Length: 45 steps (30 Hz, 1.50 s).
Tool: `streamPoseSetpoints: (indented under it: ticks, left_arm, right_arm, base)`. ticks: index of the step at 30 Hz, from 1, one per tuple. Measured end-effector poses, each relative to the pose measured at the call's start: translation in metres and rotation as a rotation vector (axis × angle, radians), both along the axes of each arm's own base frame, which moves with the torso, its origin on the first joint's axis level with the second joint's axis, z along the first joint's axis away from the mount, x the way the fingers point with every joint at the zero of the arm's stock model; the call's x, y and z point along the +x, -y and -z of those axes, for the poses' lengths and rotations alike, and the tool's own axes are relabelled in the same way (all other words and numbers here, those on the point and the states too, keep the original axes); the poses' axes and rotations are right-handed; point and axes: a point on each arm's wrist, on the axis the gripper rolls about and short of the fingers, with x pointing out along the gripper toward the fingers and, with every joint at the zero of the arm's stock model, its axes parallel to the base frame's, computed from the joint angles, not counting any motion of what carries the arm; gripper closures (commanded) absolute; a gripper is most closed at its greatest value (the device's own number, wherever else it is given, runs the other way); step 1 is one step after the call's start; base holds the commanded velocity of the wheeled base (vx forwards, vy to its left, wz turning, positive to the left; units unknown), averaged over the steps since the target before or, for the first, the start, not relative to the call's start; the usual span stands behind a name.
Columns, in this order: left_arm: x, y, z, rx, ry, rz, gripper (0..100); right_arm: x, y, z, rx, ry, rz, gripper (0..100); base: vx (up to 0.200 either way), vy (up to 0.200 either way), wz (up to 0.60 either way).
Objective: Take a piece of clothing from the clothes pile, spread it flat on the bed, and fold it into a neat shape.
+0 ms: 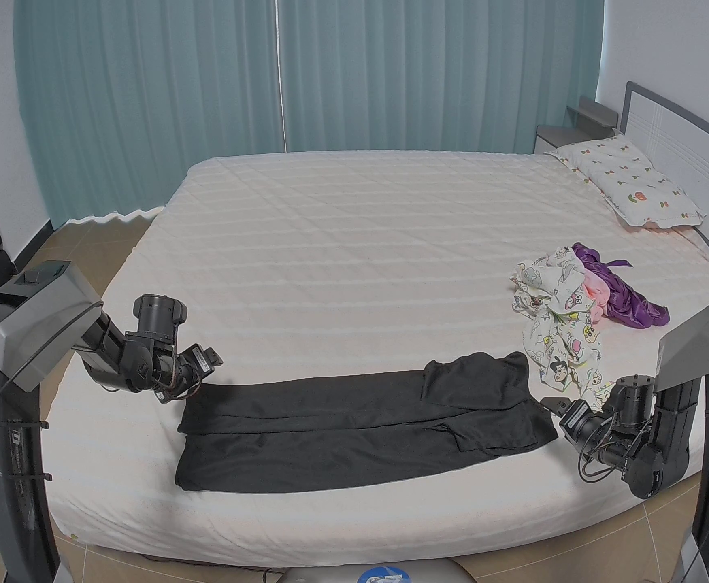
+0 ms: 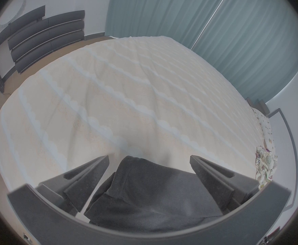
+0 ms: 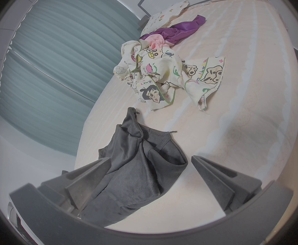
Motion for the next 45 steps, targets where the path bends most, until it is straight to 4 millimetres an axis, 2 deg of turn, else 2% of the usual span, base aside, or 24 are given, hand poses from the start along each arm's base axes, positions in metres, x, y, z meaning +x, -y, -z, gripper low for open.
streamPoseSetpoints:
  ticks: [13, 14, 28, 38, 39, 45]
  left_arm:
    - [0.013, 0.001, 0.019, 0.005, -0.056, -0.001, 0]
    - [0.013, 0.000, 0.021, 0.007, -0.064, -0.002, 100]
    - [0.013, -0.013, 0.026, 0.026, -0.068, -0.125, 100]
    - [0.014, -0.017, 0.018, -0.038, -0.039, -0.204, 100]
    - [0.014, -0.017, 0.017, -0.039, -0.038, -0.205, 0]
    - [0.014, -0.020, 0.016, -0.040, -0.037, -0.215, 0]
  right_arm:
    - [0.000, 0.000, 0.001, 0.000, -0.003, 0.000, 0]
    - [0.000, 0.000, 0.001, 0.000, -0.003, 0.000, 0]
    - [0.000, 0.000, 0.001, 0.000, -0.004, 0.000, 0]
    - [-0.001, 0.000, 0.001, -0.001, -0.004, -0.001, 0]
    - [0.000, 0.000, 0.001, -0.001, -0.004, -0.001, 0]
    - [0.000, 0.000, 0.001, 0.000, -0.004, -0.001, 0]
  base:
    - [0.000, 0.000, 0.00]
    - [0.000, 0.000, 0.00]
    - [0.000, 0.000, 0.00]
    - [0.000, 0.000, 0.00]
    - [0.000, 0.000, 0.00]
    - [0.000, 0.000, 0.00]
